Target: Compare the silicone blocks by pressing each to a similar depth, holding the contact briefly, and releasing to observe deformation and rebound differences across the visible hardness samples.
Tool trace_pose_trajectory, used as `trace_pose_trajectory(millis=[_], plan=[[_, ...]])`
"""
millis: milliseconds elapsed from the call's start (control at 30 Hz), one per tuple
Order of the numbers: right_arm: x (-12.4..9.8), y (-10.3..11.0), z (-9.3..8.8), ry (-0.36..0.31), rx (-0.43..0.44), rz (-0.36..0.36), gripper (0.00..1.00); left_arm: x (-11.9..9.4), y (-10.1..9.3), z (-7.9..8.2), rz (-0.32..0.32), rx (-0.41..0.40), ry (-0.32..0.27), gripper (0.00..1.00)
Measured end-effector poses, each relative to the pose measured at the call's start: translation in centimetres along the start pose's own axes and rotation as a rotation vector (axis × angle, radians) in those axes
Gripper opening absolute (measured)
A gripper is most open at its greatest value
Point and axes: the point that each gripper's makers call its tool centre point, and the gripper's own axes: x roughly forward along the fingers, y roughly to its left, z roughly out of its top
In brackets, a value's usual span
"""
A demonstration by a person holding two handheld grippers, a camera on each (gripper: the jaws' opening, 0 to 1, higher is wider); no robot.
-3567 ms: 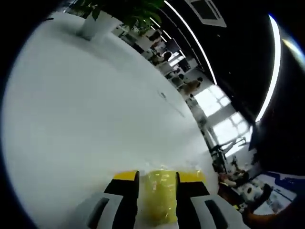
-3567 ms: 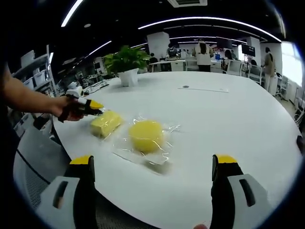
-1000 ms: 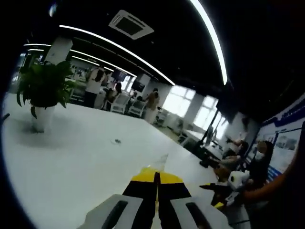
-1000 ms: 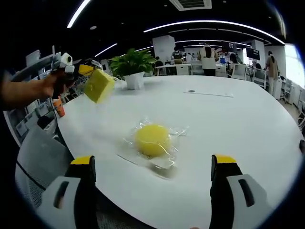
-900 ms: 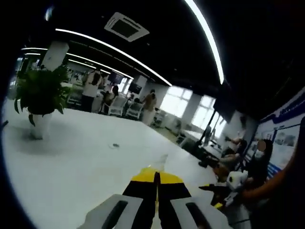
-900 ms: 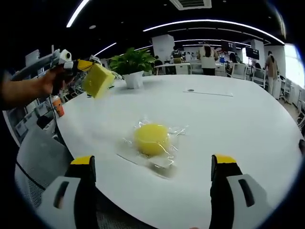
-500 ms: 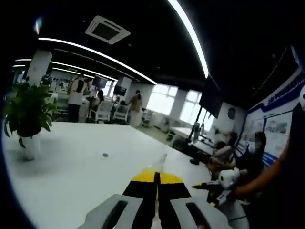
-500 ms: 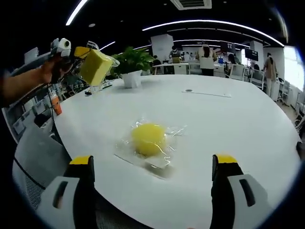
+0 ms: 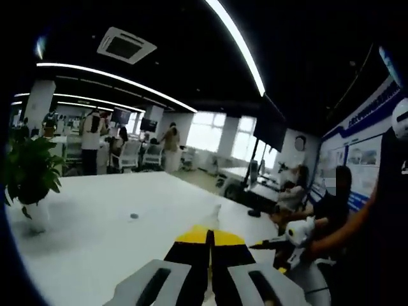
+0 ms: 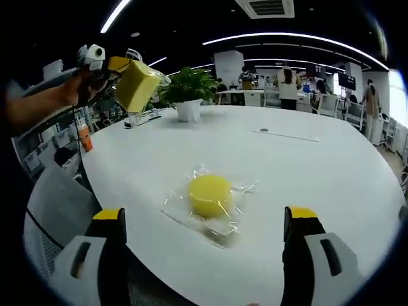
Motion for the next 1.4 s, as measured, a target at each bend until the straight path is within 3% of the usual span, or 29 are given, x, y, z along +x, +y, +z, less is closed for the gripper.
trace_pose_trajectory(millis=[133, 267, 600, 700, 833, 1100, 1200, 1400], plan=[[0.3, 2.0, 4.5, -0.058, -0.016, 0.138, 0.96, 0.0, -1.1, 0.5, -0.037, 0.008, -0.016, 0.00], [0.7, 4.5, 7.3, -0.094, -0.027, 0.303, 0.96, 0.2, -2.2, 0.8, -0.079, 0.019, -0.016, 0.00], [1.7, 5.9, 12.9, -0.236, -0.019, 0.407, 0.96, 0.9, -5.3, 1.0, -0.165, 0.024, -0.014, 0.00], [1.9, 6.7, 14.0, -0.271, -0.013, 0.439, 0.90, 1.2, -6.0, 0.7, -0.177, 0.019, -0.007, 0.00], [2.5, 7.4, 14.4, -0.282, 0.003, 0.474, 0.86, 1.4, -6.9, 0.7, -0.199, 0.006, -0.017, 0.00], [3.4, 9.6, 14.8, -0.294, 0.012, 0.568, 0.66, 1.6, -8.0, 1.4, -0.230, -0.022, -0.053, 0.00], [3.7, 10.5, 14.1, -0.241, 0.054, 0.619, 0.57, 1.6, -8.2, 1.6, -0.237, -0.033, -0.063, 0.00], [4.2, 11.1, 14.6, -0.287, 0.087, 0.642, 0.52, 1.9, -8.6, 1.4, -0.237, -0.039, -0.056, 0.00]])
